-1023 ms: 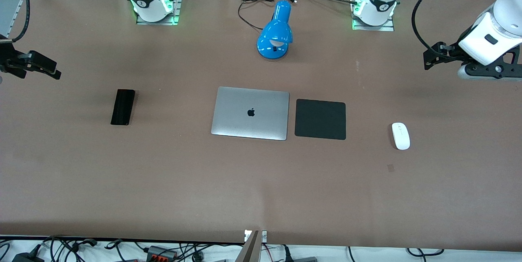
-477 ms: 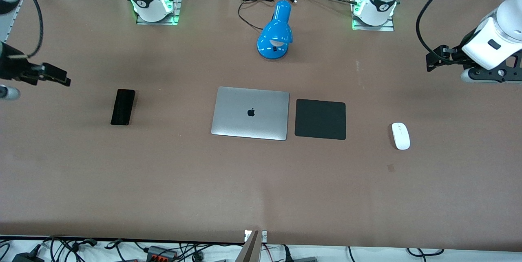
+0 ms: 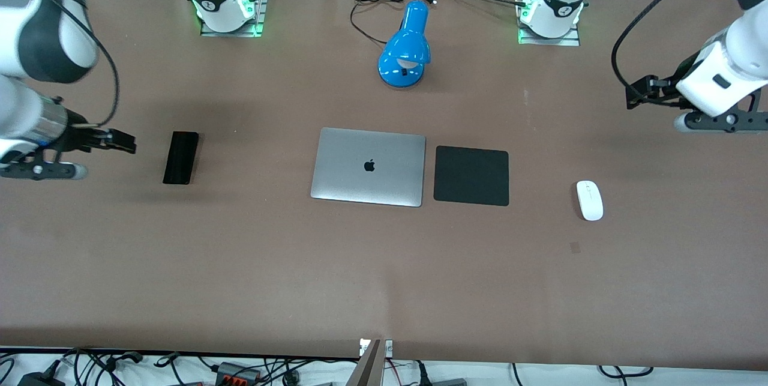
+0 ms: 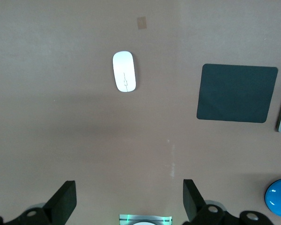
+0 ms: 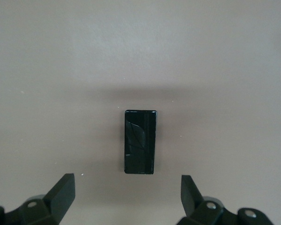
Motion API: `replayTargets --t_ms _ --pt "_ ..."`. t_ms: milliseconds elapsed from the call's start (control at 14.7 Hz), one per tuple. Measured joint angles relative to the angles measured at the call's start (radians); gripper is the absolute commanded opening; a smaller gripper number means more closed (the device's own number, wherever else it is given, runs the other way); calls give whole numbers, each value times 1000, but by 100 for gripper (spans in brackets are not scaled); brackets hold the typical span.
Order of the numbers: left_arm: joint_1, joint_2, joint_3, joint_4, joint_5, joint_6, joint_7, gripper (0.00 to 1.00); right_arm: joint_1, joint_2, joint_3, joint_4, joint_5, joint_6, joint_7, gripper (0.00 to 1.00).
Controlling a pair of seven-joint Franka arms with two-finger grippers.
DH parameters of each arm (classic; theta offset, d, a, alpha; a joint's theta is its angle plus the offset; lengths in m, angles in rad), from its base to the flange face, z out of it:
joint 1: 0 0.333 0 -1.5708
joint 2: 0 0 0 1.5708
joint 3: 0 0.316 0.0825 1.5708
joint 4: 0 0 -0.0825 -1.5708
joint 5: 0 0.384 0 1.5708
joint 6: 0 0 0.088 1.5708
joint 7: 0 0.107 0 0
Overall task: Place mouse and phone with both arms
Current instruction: 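Reach the right gripper to the phone while the left gripper reaches the mouse, then lower and close the right gripper on the phone while the left grasps the mouse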
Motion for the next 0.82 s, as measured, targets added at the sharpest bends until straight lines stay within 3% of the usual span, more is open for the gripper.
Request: replayTargets --t_ms 273,545,818 --pt "58 106 4 3 0 66 2 100 0 10 0 -132 -1 106 22 100" --pt "104 250 4 -51 0 358 2 100 -2 53 -2 -243 -1 264 23 100" --pt "101 368 0 -204 0 698 2 100 -5 120 -7 -283 -1 345 27 100"
